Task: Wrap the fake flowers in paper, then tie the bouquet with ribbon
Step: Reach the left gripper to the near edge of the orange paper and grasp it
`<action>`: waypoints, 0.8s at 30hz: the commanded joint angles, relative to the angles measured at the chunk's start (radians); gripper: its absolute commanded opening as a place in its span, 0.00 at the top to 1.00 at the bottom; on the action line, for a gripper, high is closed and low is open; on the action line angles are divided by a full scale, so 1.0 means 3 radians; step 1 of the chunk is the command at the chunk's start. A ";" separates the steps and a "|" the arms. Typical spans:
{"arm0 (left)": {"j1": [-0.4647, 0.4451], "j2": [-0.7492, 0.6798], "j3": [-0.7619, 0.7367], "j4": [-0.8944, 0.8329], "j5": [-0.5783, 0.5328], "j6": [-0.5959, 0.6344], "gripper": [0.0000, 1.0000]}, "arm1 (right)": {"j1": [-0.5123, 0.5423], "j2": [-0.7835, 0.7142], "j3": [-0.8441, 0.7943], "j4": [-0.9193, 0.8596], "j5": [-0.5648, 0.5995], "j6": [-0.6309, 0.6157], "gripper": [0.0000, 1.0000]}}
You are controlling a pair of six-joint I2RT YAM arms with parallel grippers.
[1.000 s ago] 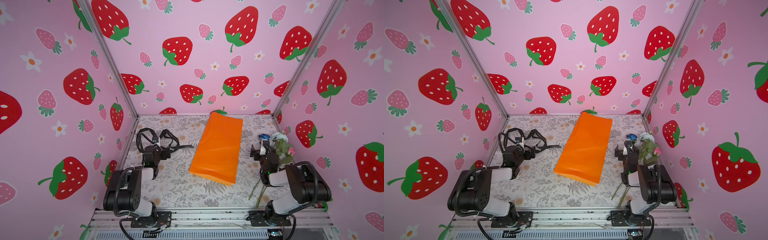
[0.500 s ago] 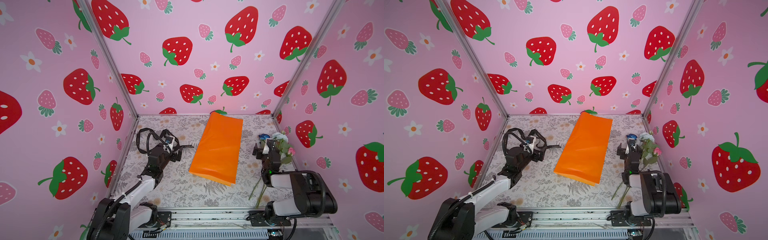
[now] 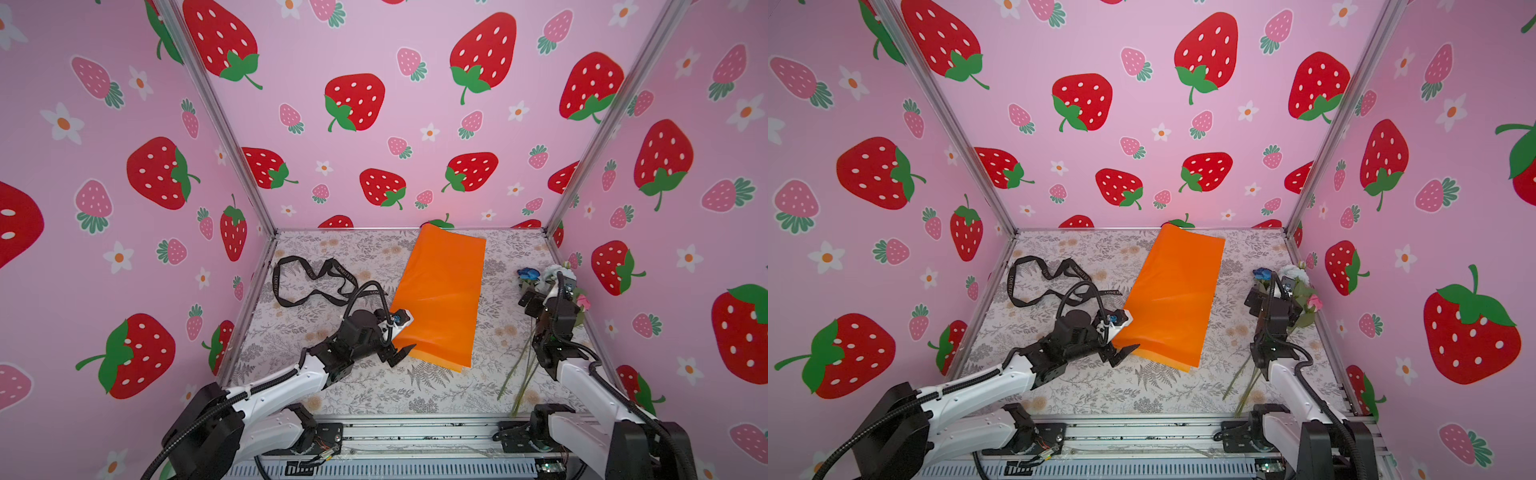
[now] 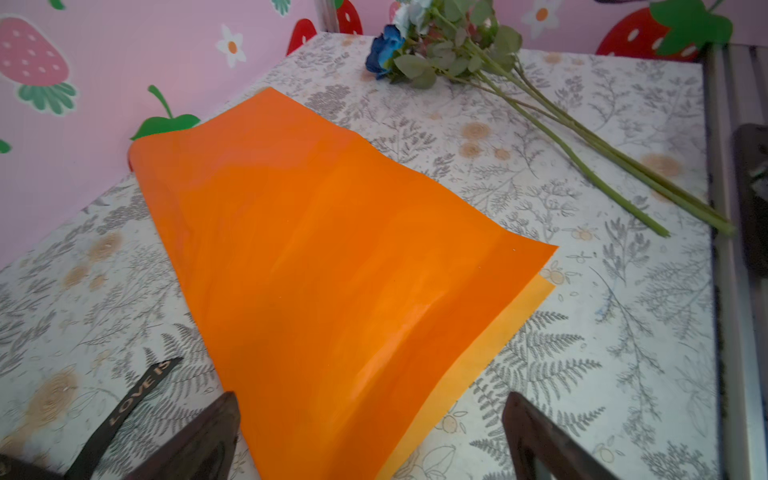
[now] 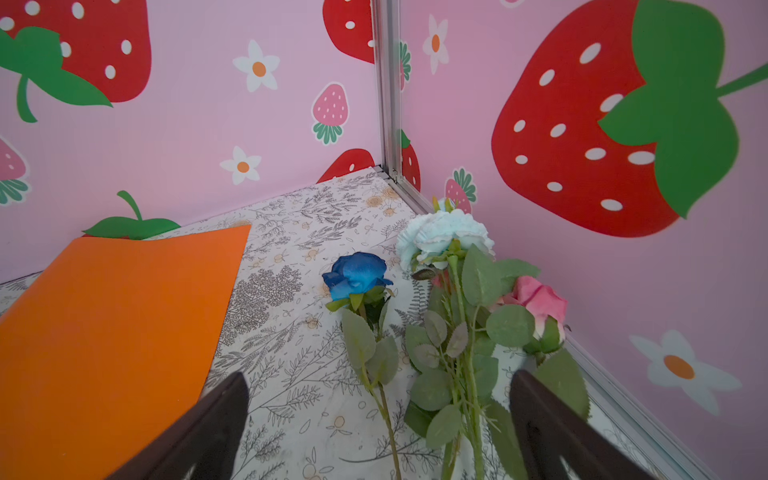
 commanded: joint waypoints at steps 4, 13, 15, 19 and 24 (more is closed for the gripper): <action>-0.0397 0.0502 0.0316 -0.0232 -0.0352 0.0407 0.01 | 0.0015 -0.0439 -0.0018 -0.0762 0.0158 0.0299 0.00; -0.0614 0.1019 0.0466 -0.0007 -0.0845 0.0638 0.08 | 0.0018 -0.0651 -0.0070 -0.0819 0.0114 0.0323 0.00; -0.0647 0.1131 0.0519 -0.0019 -0.0943 0.0679 0.13 | 0.0013 -0.0646 -0.0071 -0.0831 0.0118 0.0335 0.00; -0.0698 0.1332 0.0603 0.0030 -0.1143 0.0731 0.29 | 0.0014 -0.0649 -0.0078 -0.0842 0.0111 0.0343 0.00; -0.0739 0.1491 0.0634 0.0149 -0.1345 0.0828 0.36 | 0.0017 -0.0665 -0.0064 -0.0847 0.0123 0.0340 0.00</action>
